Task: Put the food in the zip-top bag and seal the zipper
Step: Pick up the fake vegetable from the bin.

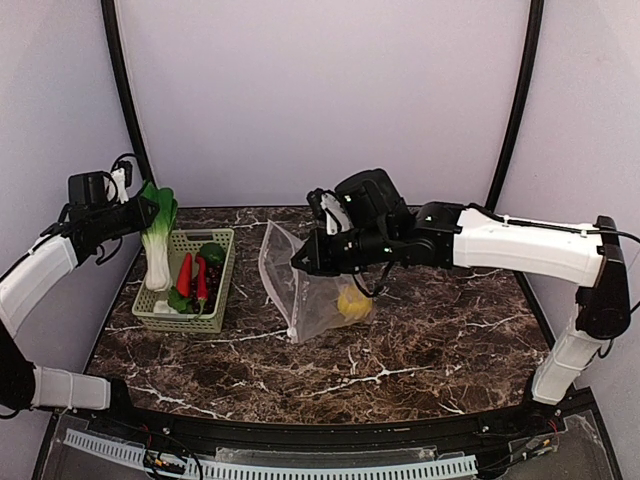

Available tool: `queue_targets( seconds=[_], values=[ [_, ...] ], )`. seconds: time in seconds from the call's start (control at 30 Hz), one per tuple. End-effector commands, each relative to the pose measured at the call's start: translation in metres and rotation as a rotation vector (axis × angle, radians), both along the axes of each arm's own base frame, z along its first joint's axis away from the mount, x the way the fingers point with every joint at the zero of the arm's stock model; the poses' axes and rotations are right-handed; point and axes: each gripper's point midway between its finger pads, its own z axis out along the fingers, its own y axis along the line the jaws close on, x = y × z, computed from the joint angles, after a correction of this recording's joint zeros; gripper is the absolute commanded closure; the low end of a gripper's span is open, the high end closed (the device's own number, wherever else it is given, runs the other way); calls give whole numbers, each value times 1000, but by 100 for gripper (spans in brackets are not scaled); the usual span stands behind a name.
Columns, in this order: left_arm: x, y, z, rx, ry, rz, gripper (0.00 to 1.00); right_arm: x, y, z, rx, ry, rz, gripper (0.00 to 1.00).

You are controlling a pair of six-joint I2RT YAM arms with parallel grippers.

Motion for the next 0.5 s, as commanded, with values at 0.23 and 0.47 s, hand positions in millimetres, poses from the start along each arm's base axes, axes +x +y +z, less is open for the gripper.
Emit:
queue_targets(
  seconds=[0.23,0.47],
  values=[
    [-69,-121,75,-279,-110,-390,82,12,-3,38,70,-51,72,100],
    [-103,-171,94,-402,-72,-535,82,19,-5,36,43,-63,66,100]
  ],
)
